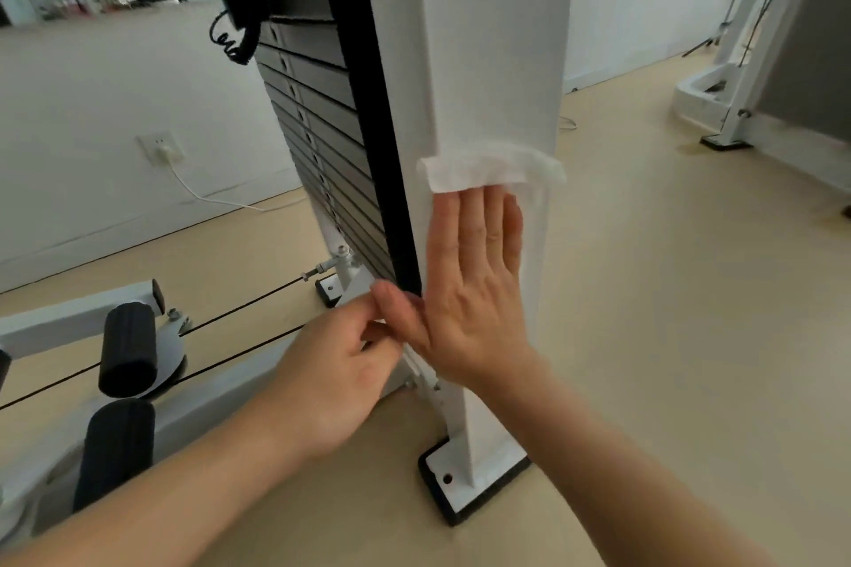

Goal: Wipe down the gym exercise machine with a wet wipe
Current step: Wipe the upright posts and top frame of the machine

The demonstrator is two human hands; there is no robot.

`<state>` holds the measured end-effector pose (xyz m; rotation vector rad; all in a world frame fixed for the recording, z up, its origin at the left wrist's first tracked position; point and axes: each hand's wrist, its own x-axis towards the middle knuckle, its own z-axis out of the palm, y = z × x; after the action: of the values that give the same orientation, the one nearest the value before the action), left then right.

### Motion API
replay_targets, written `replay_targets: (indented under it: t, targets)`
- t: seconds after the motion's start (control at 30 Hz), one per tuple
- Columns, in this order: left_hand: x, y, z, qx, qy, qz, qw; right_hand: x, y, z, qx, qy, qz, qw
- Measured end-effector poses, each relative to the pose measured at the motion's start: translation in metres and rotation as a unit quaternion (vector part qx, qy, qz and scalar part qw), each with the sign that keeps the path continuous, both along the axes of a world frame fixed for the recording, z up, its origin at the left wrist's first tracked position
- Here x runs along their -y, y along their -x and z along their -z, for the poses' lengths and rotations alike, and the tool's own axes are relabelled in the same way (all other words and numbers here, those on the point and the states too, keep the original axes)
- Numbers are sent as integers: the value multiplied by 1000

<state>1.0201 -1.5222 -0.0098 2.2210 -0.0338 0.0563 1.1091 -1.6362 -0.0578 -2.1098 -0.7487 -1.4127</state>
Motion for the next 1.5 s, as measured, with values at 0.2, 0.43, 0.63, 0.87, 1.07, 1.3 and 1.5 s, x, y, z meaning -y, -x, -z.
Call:
replay_targets:
  t: [0.2,0.43,0.63,0.87,1.07,1.3,1.5]
  targets:
    - [-13,2,-1,102,-77,-13,992,49,-17,-20,189,381,32,904]
    - [-27,1,-6,185,-101,21,977,48,-21,-109,272,484,-114,824]
    - [-26,-4,-39,235,-54,45,969,37,-17,-124,198,499,-168,827]
    - [-31,-25,-59,191,110,73,973,49,-19,-147,275,563,-214,749]
    - [-21,-41,-57,156,196,-17,968,51,-22,-175,279,552,-71,783]
    - [-28,-35,-41,140,62,-19,988,55,-3,-39,184,722,80,662]
    - [-23,-33,-20,79,-23,-26,996,58,-5,-10,179,761,-3,624]
